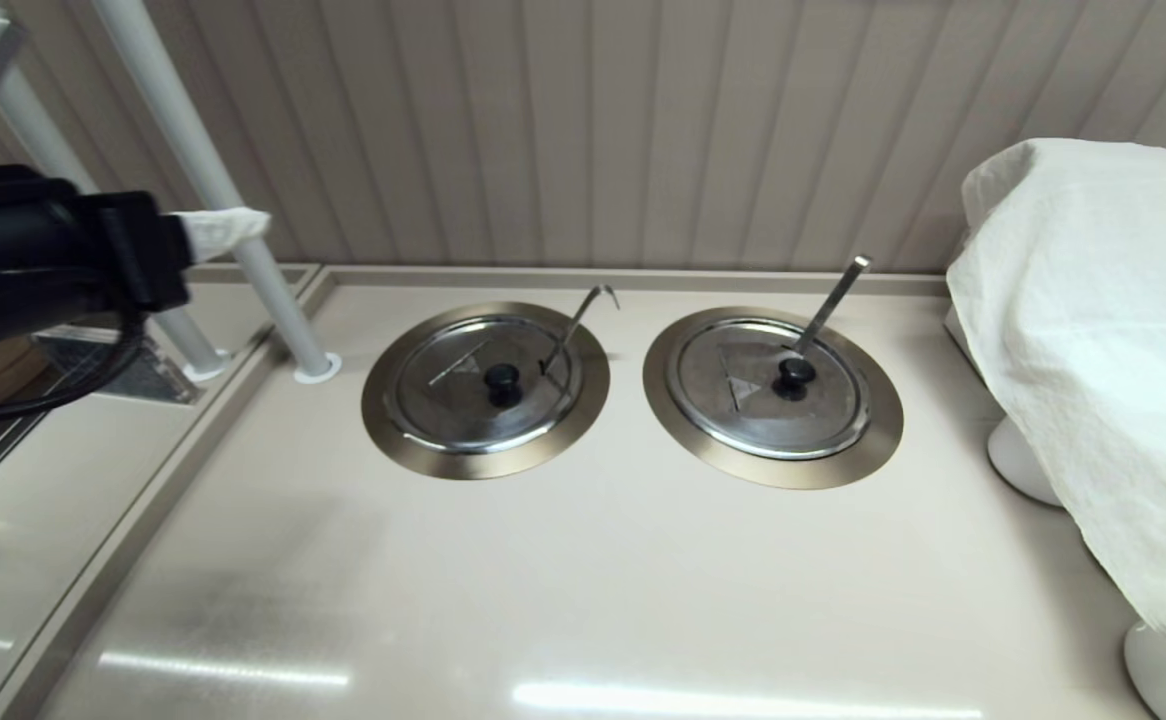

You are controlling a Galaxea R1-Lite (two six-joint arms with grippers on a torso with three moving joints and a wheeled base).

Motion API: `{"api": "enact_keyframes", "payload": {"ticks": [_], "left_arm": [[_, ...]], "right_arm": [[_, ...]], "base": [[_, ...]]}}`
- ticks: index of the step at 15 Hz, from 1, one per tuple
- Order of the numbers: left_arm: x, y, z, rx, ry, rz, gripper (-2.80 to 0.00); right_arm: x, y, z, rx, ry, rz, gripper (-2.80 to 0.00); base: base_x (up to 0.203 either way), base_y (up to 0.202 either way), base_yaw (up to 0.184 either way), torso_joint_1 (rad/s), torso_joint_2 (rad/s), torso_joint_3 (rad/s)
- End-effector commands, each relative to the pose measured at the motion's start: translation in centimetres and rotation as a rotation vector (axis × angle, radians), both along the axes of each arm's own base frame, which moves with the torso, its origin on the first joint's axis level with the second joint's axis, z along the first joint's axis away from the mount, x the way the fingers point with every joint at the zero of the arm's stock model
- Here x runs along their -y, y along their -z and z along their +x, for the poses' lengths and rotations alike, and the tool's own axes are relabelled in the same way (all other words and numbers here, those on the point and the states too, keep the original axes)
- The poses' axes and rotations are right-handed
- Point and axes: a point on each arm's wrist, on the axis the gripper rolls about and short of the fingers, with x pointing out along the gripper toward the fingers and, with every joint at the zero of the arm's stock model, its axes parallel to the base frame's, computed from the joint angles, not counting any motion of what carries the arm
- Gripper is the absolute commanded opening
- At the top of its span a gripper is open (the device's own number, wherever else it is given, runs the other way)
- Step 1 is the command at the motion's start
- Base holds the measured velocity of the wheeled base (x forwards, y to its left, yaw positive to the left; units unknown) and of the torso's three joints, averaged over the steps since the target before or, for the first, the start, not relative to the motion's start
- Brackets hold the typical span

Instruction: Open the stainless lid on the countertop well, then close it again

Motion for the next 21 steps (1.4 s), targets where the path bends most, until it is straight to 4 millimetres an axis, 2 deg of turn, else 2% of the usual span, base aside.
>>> {"api": "enact_keyframes", "payload": {"ticks": [1, 4, 6, 7, 8, 10, 13, 15, 17, 18, 21], "left_arm": [[-2.2, -1.8, -9.0, 0.135, -0.096, -0.014, -2.80], [-4.6, 0.8, -19.0, 0.243, -0.214, 0.004, -2.80], [-5.4, 4.2, -23.7, 0.214, -0.297, 0.047, -2.80], [-5.5, 5.8, -25.1, 0.190, -0.332, 0.062, -2.80], [-5.6, 7.2, -25.8, 0.149, -0.405, 0.069, -2.80], [-5.9, 8.5, -25.6, 0.068, -0.631, 0.084, -2.80], [-5.1, 7.7, -26.7, 0.108, -0.697, 0.102, -2.80], [-4.4, 8.5, -29.1, 0.238, -0.498, 0.183, -2.80], [-4.3, 10.8, -30.2, 0.280, -0.395, 0.224, -2.80], [-4.3, 12.6, -29.7, 0.248, -0.386, 0.238, -2.80], [-4.3, 17.1, -26.2, 0.099, -0.359, 0.240, -2.80]], "right_arm": [[0.0, 0.0, 0.0, 0.001, -0.001, -0.001, 0.00], [0.0, 0.0, 0.0, 0.001, -0.001, 0.000, 0.00], [0.0, 0.0, 0.0, 0.001, -0.001, -0.001, 0.00], [0.0, 0.0, 0.0, 0.001, -0.001, -0.001, 0.00], [0.0, 0.0, 0.0, 0.001, -0.001, 0.001, 0.00], [0.0, 0.0, 0.0, 0.001, -0.001, 0.001, 0.00], [0.0, 0.0, 0.0, 0.001, -0.001, 0.001, 0.00], [0.0, 0.0, 0.0, 0.001, -0.001, 0.000, 0.00], [0.0, 0.0, 0.0, 0.001, -0.001, 0.001, 0.00], [0.0, 0.0, 0.0, 0.001, 0.001, 0.001, 0.00], [0.0, 0.0, 0.0, 0.001, -0.001, 0.001, 0.00]], "base": [[0.000, 0.000, 0.000, 0.000, 0.00, 0.000], [0.000, 0.000, 0.000, 0.000, 0.00, 0.000], [0.000, 0.000, 0.000, 0.000, 0.00, 0.000], [0.000, 0.000, 0.000, 0.000, 0.00, 0.000], [0.000, 0.000, 0.000, 0.000, 0.00, 0.000], [0.000, 0.000, 0.000, 0.000, 0.00, 0.000], [0.000, 0.000, 0.000, 0.000, 0.00, 0.000], [0.000, 0.000, 0.000, 0.000, 0.00, 0.000], [0.000, 0.000, 0.000, 0.000, 0.00, 0.000], [0.000, 0.000, 0.000, 0.000, 0.00, 0.000], [0.000, 0.000, 0.000, 0.000, 0.00, 0.000]]}}
